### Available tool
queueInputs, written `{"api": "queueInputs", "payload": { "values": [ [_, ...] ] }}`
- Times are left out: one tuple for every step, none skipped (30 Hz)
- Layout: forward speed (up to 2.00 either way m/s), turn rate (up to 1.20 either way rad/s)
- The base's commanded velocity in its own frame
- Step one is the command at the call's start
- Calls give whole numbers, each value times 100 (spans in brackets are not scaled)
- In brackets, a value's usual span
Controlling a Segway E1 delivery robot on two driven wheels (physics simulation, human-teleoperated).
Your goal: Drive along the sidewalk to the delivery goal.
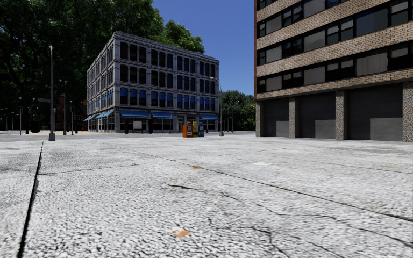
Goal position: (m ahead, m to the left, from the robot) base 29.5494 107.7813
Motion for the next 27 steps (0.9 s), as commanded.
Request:
{"api": "queueInputs", "payload": {
  "values": [
    [0,0],
    [0,0],
    [0,0],
    [0,0],
    [0,0],
    [0,0],
    [0,0],
    [0,0],
    [0,0],
    [0,0],
    [0,0],
    [0,0],
    [0,0],
    [0,0],
    [0,0],
    [0,0],
    [0,0],
    [0,0],
    [0,0],
    [0,0],
    [0,0],
    [0,0],
    [0,0],
    [0,0],
    [0,0],
    [0,0],
    [0,0]
  ]
}}
